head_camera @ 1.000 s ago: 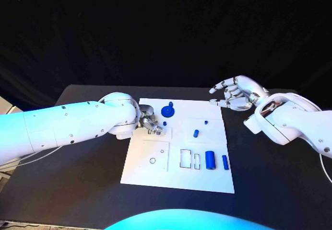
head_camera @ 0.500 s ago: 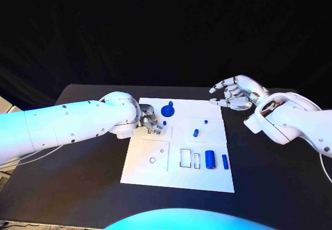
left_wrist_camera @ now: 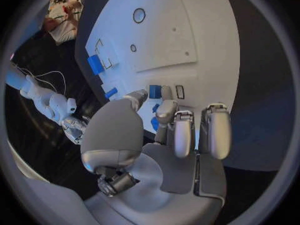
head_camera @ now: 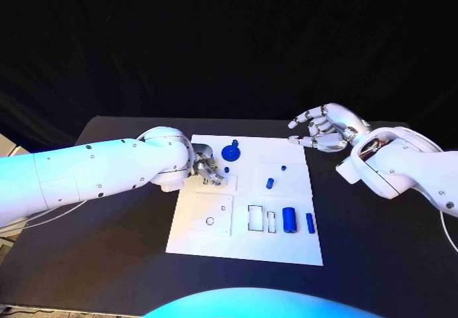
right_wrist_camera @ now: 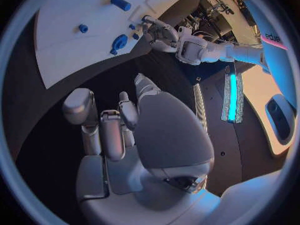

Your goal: Assemble the parts on the task board

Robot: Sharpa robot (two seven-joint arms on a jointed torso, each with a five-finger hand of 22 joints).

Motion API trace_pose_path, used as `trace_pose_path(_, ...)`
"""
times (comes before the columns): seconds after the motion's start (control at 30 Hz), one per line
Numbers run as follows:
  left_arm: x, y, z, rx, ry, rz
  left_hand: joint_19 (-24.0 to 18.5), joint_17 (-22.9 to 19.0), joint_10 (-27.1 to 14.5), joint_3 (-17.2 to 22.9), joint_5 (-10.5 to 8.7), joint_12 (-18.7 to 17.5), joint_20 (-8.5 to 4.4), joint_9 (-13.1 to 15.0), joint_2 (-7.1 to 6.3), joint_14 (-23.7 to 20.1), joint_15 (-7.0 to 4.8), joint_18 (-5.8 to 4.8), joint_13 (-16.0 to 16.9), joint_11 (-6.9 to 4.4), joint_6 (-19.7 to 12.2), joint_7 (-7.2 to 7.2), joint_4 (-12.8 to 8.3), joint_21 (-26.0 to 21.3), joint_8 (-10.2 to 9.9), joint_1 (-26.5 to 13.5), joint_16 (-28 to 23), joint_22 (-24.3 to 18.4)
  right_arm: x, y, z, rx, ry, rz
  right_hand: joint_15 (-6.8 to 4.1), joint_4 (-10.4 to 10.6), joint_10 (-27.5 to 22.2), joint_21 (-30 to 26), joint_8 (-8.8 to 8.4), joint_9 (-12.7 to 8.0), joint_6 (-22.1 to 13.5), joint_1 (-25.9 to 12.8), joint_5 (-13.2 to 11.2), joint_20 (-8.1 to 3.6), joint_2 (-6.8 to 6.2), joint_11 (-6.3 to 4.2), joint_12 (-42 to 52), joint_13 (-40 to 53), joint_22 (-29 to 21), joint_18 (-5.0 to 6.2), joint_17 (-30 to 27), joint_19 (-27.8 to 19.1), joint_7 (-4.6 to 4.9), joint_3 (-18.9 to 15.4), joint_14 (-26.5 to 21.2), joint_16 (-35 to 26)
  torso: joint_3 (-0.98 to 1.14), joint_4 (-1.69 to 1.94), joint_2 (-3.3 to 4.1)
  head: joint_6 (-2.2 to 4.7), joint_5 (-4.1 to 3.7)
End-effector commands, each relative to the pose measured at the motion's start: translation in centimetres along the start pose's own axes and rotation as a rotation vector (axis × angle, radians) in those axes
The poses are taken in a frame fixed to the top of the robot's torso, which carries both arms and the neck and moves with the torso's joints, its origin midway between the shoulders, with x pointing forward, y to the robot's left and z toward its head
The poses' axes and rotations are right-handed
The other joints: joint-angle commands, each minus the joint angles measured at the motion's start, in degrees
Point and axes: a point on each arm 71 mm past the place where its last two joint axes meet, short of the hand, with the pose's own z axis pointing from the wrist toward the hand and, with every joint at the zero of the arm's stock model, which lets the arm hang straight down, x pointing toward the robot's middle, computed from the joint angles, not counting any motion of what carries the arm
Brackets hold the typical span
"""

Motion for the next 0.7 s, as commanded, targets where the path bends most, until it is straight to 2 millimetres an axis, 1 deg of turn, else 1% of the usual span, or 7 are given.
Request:
trace_pose_path(0.03,0.57,-0.26,0.03,0.008,0.035,0.004,0.06,15.1,0.05,0.11,0.11,0.17,0.43,-0.13,-0.12,6.17,0.32,0.03,-0.01,0.21,0.6,-0.05,-0.24,-0.17,-0.38,0.98,0.37,3.98,0.12,0.06,0.02,-0.006,0.015,-0.006,-0.36,0.23,-0.1,-0.27,0.24,0.05,-0.29,-0.45,0.22,-0.03,-0.21,0.03,-0.16,-0.02,-0.01,0.79,2.72,-0.16,0.01,0.16,3.05,-0.22,-0.05,0.06,-0.03,-0.01,0.01)
trace_pose_path(0.07,0.57,-0.26,0.03,0.008,0.036,0.004,0.07,15.1,0.05,0.12,0.11,0.17,0.43,-0.14,-0.13,6.17,0.32,0.03,-0.01,0.21,0.61,-0.05,-0.24,-0.16,-0.38,1.04,0.37,4.0,0.11,0.06,0.02,-0.006,0.015,-0.006,-0.36,0.23,-0.1,-0.27,0.24,0.05,-0.29,-0.45,0.22,-0.03,-0.21,0.03,-0.16,-0.02,-0.01,0.79,2.72,-0.16,0.01,0.16,3.05,-0.22,-0.02,0.06,-0.01,-0.01,0.01)
trace_pose_path(0.4,0.6,-0.27,0.01,0.01,0.037,-0.009,0.09,15.1,0.01,0.37,0.24,0.15,0.41,-0.26,0.0,6.17,0.27,0.02,-0.1,0.13,0.87,-0.14,-0.25,-0.15,-0.44,2.68,0.37,4.05,0.13,0.03,0.04,-0.005,0.017,-0.006,-0.38,0.19,0.0,-0.24,0.3,0.06,-0.3,-0.41,0.27,-0.05,-0.17,0.01,-0.09,0.04,0.05,0.78,2.75,-0.1,-0.01,0.24,3.06,-0.23,-0.02,0.05,0.01,0.01,0.05)
trace_pose_path(0.53,0.57,-0.26,0.02,0.01,0.034,-0.018,0.1,15.1,0.02,0.88,0.31,0.17,0.37,-0.37,0.66,6.17,0.21,0.02,-0.11,0.06,0.99,-0.22,-0.23,-0.16,-0.51,4.07,0.37,4.09,0.15,0.02,0.05,-0.004,0.019,-0.006,-0.38,0.19,0.0,-0.24,0.3,0.06,-0.3,-0.41,0.27,-0.05,-0.17,0.01,-0.09,0.04,0.05,0.78,2.75,-0.1,-0.01,0.24,3.06,-0.23,-0.01,0.01,0.0,0.04,0.09)
trace_pose_path(0.6,0.56,-0.22,0.03,0.01,0.033,-0.023,0.07,15.1,0.0,1.34,0.34,0.15,0.34,-0.42,1.22,6.17,0.17,0.03,-0.15,0.01,1.04,-0.27,-0.26,-0.19,-0.54,4.98,0.37,4.06,0.15,0.02,0.05,-0.003,0.02,-0.006,-0.38,0.19,0.0,-0.24,0.3,0.06,-0.3,-0.41,0.27,-0.05,-0.17,0.01,-0.09,0.04,0.05,0.78,2.75,-0.1,-0.01,0.24,3.06,-0.23,-0.01,-0.01,-0.01,-0.02,0.1)
trace_pose_path(0.63,0.56,-0.2,0.03,0.01,0.034,-0.028,0.09,15.1,0.03,2.03,0.31,0.18,0.31,-0.4,1.82,6.17,0.09,0.02,-0.11,-0.08,1.13,-0.39,-0.36,-0.18,-0.47,6.0,0.37,4.1,0.15,0.01,0.05,-0.003,0.02,-0.006,-0.38,0.19,0.0,-0.24,0.3,0.06,-0.3,-0.41,0.27,-0.05,-0.17,0.01,-0.09,0.04,0.05,0.78,2.75,-0.1,-0.01,0.24,3.06,-0.23,-0.01,-0.01,0.0,-0.02,0.09)
trace_pose_path(0.7,0.57,-0.17,0.04,0.01,0.038,-0.036,0.07,15.1,-0.04,2.85,0.33,0.11,0.24,-0.27,2.14,6.17,0.0,0.03,-0.22,-0.21,1.26,-0.54,-0.55,-0.2,-0.24,7.2,0.37,4.09,0.16,0.0,0.05,-0.002,0.021,-0.006,-0.38,0.19,0.0,-0.24,0.3,0.06,-0.3,-0.41,0.27,-0.05,-0.17,0.01,-0.09,0.04,0.05,0.78,2.75,-0.1,-0.01,0.24,3.06,-0.23,-0.01,-0.01,0.01,-0.02,0.08)
